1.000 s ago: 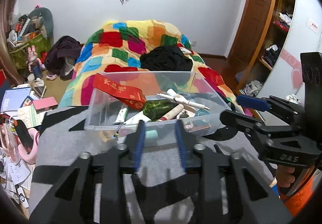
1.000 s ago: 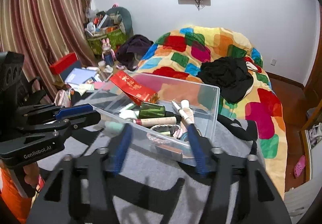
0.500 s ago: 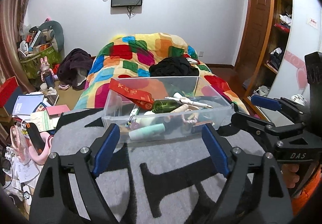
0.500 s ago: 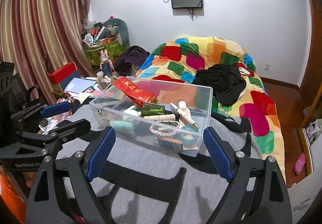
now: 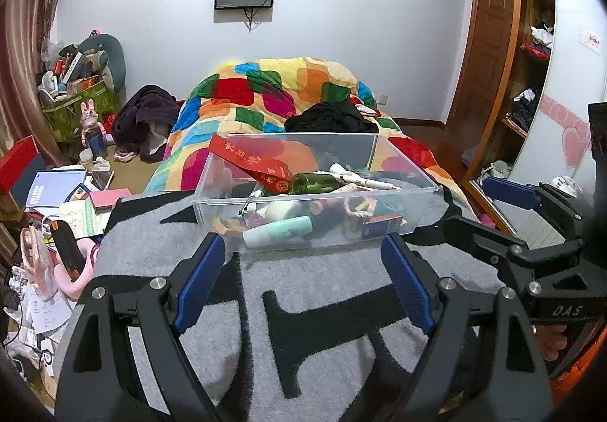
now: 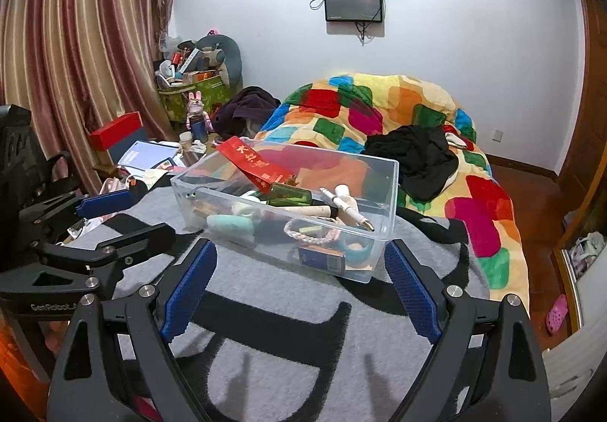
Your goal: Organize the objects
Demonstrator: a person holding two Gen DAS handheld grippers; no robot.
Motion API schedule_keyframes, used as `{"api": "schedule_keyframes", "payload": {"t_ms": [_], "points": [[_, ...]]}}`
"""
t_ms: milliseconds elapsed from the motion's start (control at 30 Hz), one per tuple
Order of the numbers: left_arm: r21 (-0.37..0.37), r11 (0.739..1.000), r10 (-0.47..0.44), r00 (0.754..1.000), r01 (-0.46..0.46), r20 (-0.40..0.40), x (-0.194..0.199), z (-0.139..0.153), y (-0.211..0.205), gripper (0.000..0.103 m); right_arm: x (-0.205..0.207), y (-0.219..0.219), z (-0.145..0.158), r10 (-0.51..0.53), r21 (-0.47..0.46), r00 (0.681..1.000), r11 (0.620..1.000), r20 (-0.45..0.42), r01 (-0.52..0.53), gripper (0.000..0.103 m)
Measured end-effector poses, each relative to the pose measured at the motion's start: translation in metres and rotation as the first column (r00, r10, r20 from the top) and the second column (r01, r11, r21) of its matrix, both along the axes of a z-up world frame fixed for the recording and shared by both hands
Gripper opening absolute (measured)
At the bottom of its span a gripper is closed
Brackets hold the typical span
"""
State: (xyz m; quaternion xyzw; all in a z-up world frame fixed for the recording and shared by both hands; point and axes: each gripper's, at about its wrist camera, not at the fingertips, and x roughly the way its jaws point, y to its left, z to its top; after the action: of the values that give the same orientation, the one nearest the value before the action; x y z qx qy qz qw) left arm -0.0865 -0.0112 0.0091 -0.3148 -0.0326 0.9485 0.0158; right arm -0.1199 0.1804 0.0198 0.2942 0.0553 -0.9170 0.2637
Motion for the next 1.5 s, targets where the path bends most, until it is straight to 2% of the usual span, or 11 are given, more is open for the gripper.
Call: {"api": "schedule_keyframes", "payload": {"t_ms": [1500], "points": [[0.021,1.000,-0.005,1.000,0.004,0.008,0.0010,0.0030,0.0012,0.085,0.0042,0.0000,-0.0061,-0.005,-0.020,1.000,1.000,0.030,0.006,0.089]]}}
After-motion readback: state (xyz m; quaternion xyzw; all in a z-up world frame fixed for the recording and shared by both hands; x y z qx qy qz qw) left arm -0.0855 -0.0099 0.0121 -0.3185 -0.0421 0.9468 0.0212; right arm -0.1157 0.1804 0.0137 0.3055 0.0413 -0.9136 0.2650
